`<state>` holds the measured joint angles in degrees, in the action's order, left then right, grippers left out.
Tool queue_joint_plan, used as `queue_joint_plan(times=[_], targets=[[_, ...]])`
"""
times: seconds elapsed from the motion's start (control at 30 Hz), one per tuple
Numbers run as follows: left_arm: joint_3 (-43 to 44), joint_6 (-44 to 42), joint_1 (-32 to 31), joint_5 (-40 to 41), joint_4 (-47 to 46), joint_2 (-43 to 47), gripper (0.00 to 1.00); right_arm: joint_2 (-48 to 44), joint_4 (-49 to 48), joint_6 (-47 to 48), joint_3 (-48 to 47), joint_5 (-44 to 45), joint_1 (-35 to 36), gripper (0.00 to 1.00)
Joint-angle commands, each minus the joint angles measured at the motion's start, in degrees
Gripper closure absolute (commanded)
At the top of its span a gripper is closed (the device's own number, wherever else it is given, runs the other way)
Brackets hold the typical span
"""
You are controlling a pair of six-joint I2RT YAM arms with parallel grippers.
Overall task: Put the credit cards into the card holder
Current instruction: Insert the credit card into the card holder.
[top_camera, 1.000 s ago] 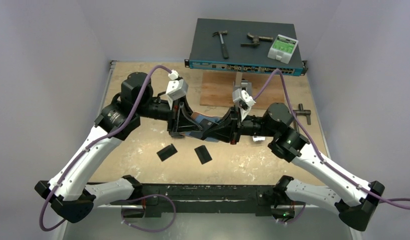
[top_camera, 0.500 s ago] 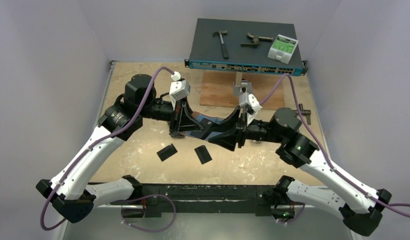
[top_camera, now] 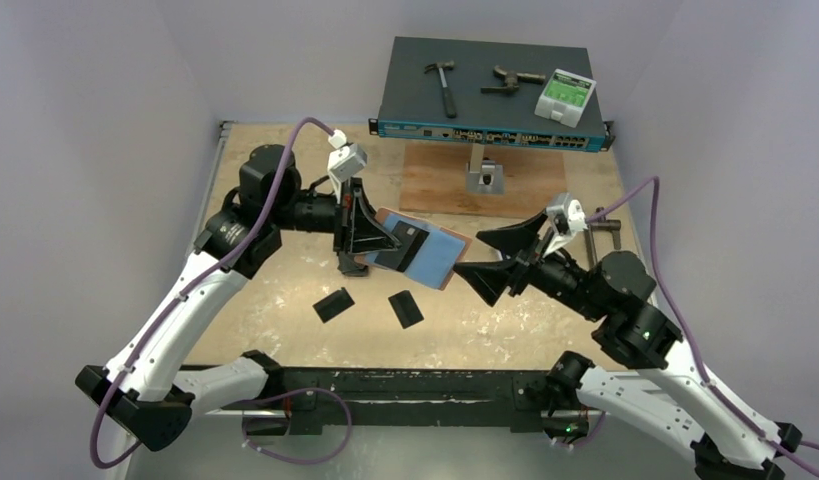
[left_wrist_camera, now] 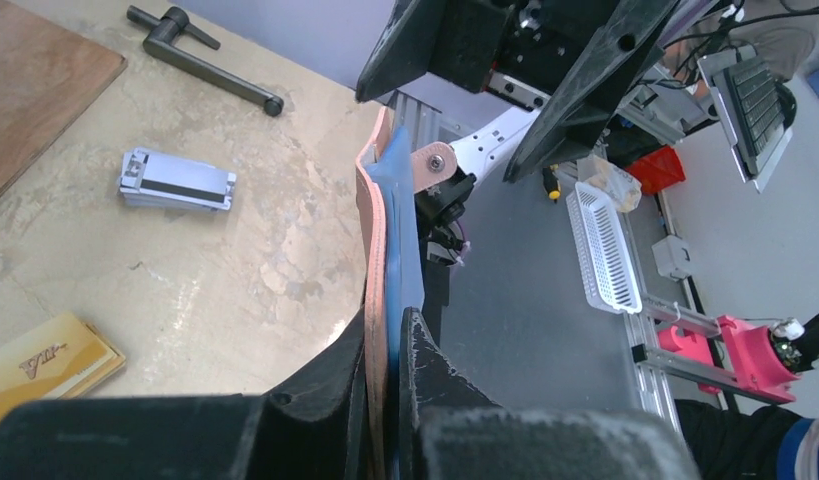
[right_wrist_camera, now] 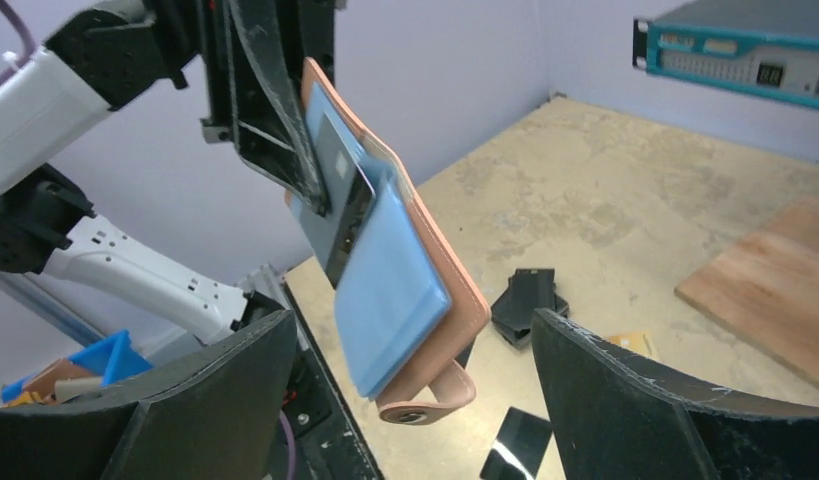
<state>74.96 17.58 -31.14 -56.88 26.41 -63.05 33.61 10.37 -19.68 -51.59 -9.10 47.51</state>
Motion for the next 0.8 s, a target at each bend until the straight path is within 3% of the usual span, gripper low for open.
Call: queue_joint_plan(times=[0.0, 0.2, 0.33, 0.37, 0.43, 0.53, 0.63, 0.7, 0.77], targets=[[-0.5, 4.8, 1.1, -2.1, -5.6, 0.3, 1.00, 2.2, -2.2, -5.3, 3.5, 3.2, -0.1, 0.11], [-1.4, 7.2, 2.1, -2.2, -7.1, 0.1, 1.00, 4.4, -12.4, -9.6, 8.5, 0.1, -0.1, 0.13], [-3.3, 8.1, 2.1, -2.0, -8.3, -0.2, 1.00, 6.6, -22.6, -12.7, 11.9, -4.3, -0.1, 0.27], [-4.2, 8.0, 2.1, -1.8, -8.8, -0.4, 1.00, 7.4, -24.1, -12.9, 12.0, -5.3, -0.2, 0.33], [-6.9, 7.0, 2.1, -1.0, -9.2, -0.8, 1.00, 8.3, -25.6, -13.0, 12.1, -7.0, -0.1, 0.56], [-10.0, 3.7, 2.2, 0.0, -7.8, -2.4, 1.00, 7.5, -26.3, -13.5, 12.9, -5.6, -0.2, 1.00], [-11.1, -2.6, 2.1, 1.4, -3.0, -4.6, 0.89, 7.0, -20.1, -13.0, 11.6, -2.6, -0.5, 1.00], [-11.1, -7.8, 2.1, 3.1, 0.7, -6.5, 0.73, 8.3, -12.0, -12.4, 9.5, 0.8, -0.8, 1.00], [-11.4, -12.8, 1.9, 4.7, 3.4, -8.7, 0.70, 10.0, -3.1, -12.4, 8.0, 3.7, -1.1, 1.00]])
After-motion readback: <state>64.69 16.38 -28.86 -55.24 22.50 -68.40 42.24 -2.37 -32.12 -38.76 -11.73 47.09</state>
